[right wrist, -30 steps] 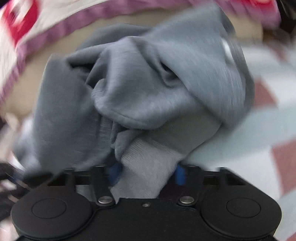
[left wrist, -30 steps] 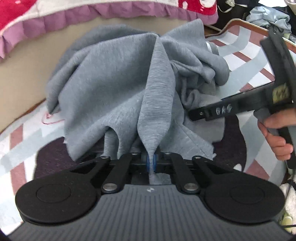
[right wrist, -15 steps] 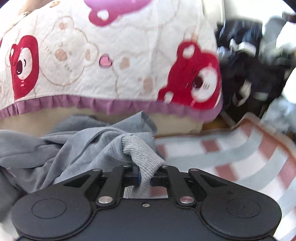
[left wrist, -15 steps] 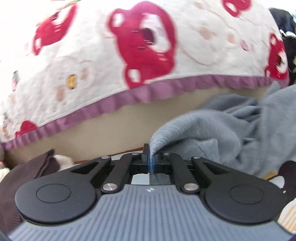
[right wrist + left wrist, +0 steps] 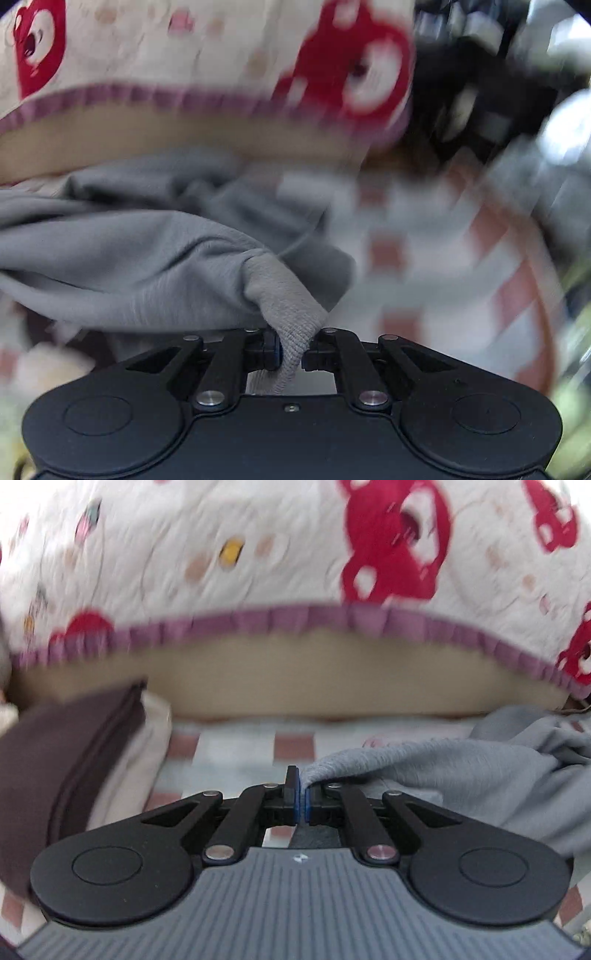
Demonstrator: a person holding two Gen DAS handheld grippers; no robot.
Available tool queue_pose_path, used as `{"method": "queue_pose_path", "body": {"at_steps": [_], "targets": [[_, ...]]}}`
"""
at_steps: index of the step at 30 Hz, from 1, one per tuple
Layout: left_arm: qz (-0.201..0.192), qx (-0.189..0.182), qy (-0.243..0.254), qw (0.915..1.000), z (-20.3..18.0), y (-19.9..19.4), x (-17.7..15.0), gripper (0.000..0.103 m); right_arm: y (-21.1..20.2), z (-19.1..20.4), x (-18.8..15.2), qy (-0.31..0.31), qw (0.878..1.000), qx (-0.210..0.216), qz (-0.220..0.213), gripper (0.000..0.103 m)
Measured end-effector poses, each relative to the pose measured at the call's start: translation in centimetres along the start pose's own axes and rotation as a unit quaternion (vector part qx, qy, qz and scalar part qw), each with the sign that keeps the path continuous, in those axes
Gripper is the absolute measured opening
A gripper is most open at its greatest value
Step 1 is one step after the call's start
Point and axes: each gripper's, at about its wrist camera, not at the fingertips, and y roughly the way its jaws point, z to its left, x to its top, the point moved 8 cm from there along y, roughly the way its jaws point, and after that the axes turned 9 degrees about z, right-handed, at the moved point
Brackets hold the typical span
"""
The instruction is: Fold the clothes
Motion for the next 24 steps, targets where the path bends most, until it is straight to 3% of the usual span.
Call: {"method": "queue_pose_path", "body": {"at_steps": [2, 3, 6, 7, 9, 12, 16, 18, 20, 24], "targets": [[0.016, 0.017, -0.011, 0.9997, 0.9, 0.8, -0.7, 0.003, 1.2, 1.6, -2.6, -0.014, 0.995, 0.060, 0.073, 0.016], [0.022, 0.026, -0.016, 0.9993, 1.4, 1.1, -0.9, 0.004, 1.6, 2.5, -3.5, -0.026, 0.991, 0.077, 0.102, 0.025], [0.032, 0.042, -0.031, 0.9981, 2.3, 1.7, -1.2, 0.009, 0.4, 4.1, -3.3, -0.050, 0.989, 0.101, 0.093, 0.043], [0.037, 0.050, -0.035, 0.9975, 2.5, 1.9, -1.3, 0.011, -0.3, 4.1, -2.9, -0.037, 0.990, 0.113, 0.080, 0.051], [0.047, 0.065, -0.043, 0.9959, 2.9, 2.4, -1.4, 0.016, -1.6, 4.0, -1.9, 0.006, 0.985, 0.166, 0.053, 0.055], [0.052, 0.074, -0.046, 0.9949, 3.2, 2.7, -1.5, 0.021, -2.4, 3.5, -1.5, 0.077, 0.966, 0.246, 0.030, 0.069], [0.056, 0.076, -0.026, 0.9952, 2.5, 2.4, -1.8, 0.024, 0.2, 2.0, -1.9, 0.127, 0.972, 0.189, 0.054, 0.070], [0.045, 0.056, -0.015, 0.9973, 1.7, 1.8, -1.6, 0.035, 1.7, 1.1, -2.4, 0.154, 0.973, 0.160, 0.066, 0.070], [0.024, 0.020, -0.012, 0.9995, 0.8, 0.9, -1.3, 0.040, 3.6, 0.3, -2.5, 0.195, 0.960, 0.184, 0.078, 0.070], [-0.007, -0.046, 0.004, 0.9989, -1.8, 0.1, -0.5, 0.051, 7.3, -1.0, -2.8, 0.299, 0.921, 0.227, 0.101, 0.070]]}}
